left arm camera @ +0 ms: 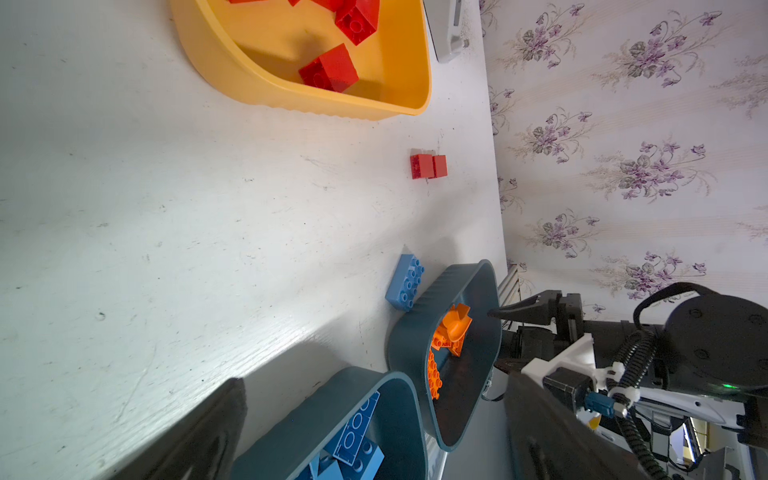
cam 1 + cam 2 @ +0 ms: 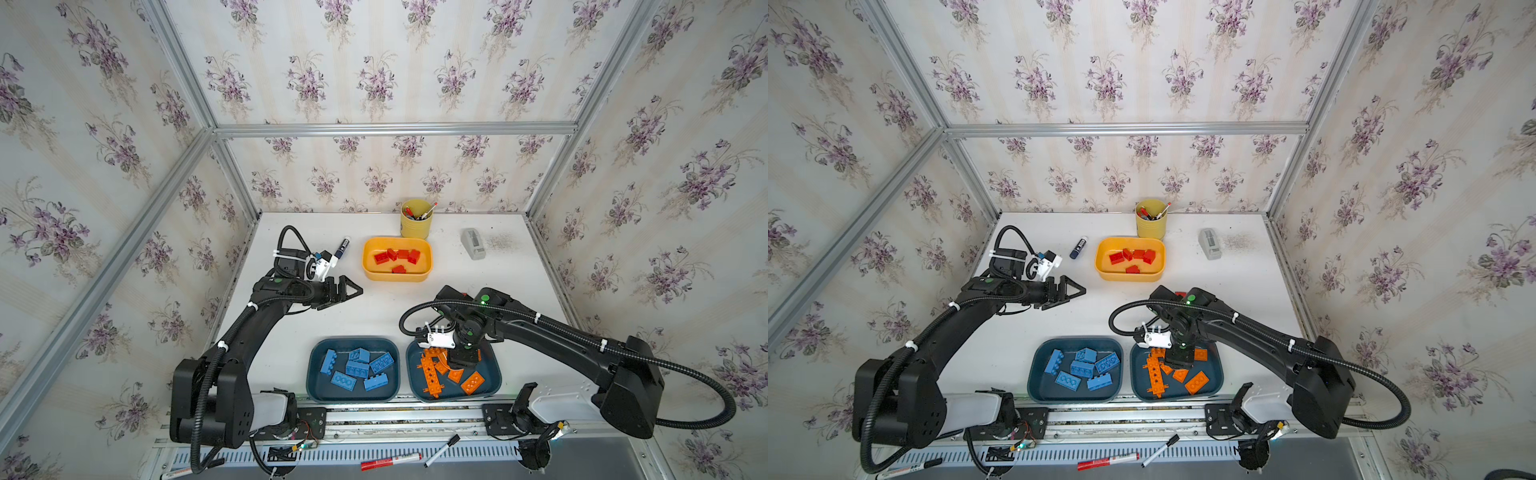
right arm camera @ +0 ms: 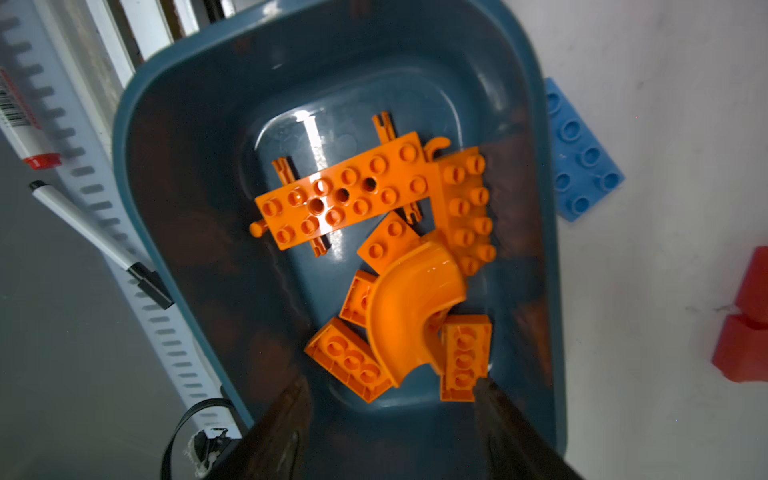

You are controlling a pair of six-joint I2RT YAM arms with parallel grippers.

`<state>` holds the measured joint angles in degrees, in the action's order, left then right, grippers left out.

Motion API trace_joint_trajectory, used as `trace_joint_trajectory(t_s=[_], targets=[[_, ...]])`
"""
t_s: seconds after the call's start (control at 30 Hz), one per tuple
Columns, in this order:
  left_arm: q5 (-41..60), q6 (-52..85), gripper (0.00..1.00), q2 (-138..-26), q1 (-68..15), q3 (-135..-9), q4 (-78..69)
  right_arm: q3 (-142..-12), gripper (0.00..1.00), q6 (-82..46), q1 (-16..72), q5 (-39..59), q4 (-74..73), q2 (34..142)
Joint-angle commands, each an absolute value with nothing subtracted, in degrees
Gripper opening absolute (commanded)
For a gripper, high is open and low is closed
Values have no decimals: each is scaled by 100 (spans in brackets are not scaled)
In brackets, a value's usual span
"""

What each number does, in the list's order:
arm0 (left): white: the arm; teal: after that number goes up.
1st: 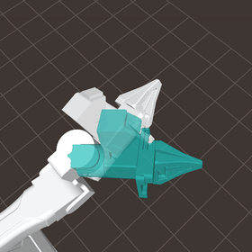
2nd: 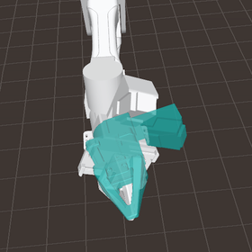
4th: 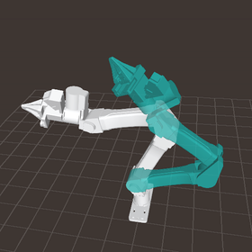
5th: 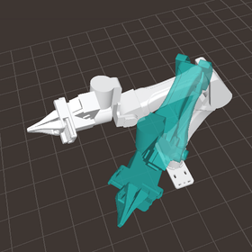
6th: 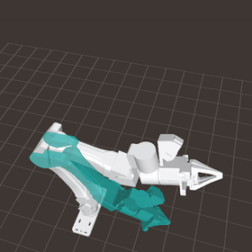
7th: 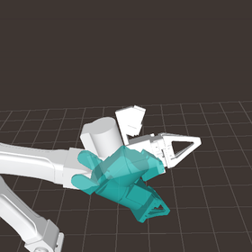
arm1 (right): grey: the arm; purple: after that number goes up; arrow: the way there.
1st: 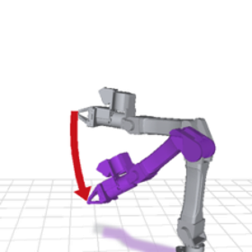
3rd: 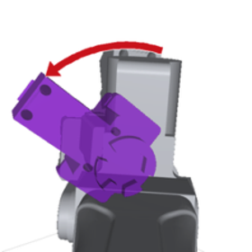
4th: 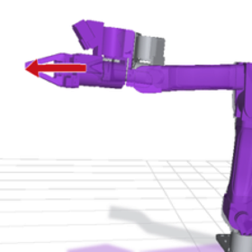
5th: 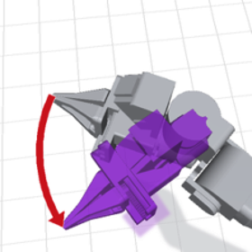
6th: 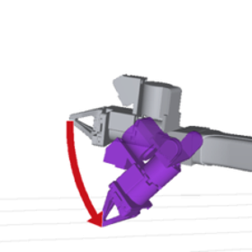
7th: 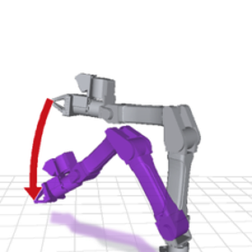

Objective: Sort the legos into containers by color
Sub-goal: 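Carry the orange curved piece with the right gripper into the farther teal tray and release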

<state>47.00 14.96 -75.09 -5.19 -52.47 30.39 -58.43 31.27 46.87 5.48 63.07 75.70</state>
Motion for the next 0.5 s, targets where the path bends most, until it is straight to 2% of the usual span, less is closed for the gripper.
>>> trace_joint_trajectory(t_s=[0.0, 0.07, 0.17, 0.3, 0.47], targets=[[4803, 1440, 99, -7456, -520, -5282, 3006, -5978, 70, 3044, 4436, 307, 5766, 7372], [4808, 1441, 99, -7453, -519, -5284, 3006, -6058, 71, 3139, 4023, 519, 5572, 7289], [4842, 1433, 99, -7494, -519, -5313, 3006, -6128, 72, 3521, 3552, 223, 5277, 7369], [4869, 1424, 99, -7548, -519, -5367, 3006, -6516, 73, 4008, 2813, 189, 5066, 8048], [4843, 1415, 99, -7489, -523, -5335, 3006, -6732, 73, 4645, 2575, -47, 4494, 8906]])
